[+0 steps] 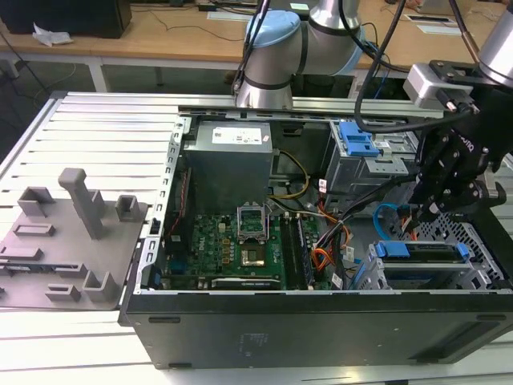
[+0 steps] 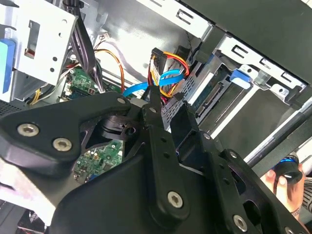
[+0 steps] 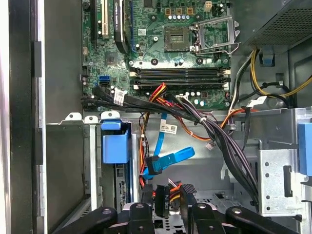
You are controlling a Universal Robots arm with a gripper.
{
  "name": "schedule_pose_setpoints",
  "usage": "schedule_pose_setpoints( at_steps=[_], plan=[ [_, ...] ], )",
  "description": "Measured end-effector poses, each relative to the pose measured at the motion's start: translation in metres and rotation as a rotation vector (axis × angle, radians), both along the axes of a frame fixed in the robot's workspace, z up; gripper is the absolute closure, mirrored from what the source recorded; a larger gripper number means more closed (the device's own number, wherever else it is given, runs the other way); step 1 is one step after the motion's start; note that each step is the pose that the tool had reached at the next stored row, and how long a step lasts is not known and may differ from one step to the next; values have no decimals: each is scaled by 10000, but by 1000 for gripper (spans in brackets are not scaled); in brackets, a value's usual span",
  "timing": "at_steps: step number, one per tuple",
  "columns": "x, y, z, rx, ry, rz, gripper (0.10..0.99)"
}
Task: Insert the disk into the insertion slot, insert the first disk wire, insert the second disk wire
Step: 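Insert the first disk wire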
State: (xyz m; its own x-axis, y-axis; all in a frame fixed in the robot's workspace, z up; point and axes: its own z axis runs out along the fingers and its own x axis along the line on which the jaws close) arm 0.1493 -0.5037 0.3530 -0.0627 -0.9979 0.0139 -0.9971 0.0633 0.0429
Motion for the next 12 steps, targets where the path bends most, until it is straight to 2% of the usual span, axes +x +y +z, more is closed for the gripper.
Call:
schedule_pose_setpoints(
  at_steps=[3,4,5,12],
  plan=[
    [0,0,0,0,0,0,737],
    [0,0,-1,0,0,0,867],
    [0,0,-1,0,0,0,918],
    [0,0,-3,1,0,0,922]
  ],
)
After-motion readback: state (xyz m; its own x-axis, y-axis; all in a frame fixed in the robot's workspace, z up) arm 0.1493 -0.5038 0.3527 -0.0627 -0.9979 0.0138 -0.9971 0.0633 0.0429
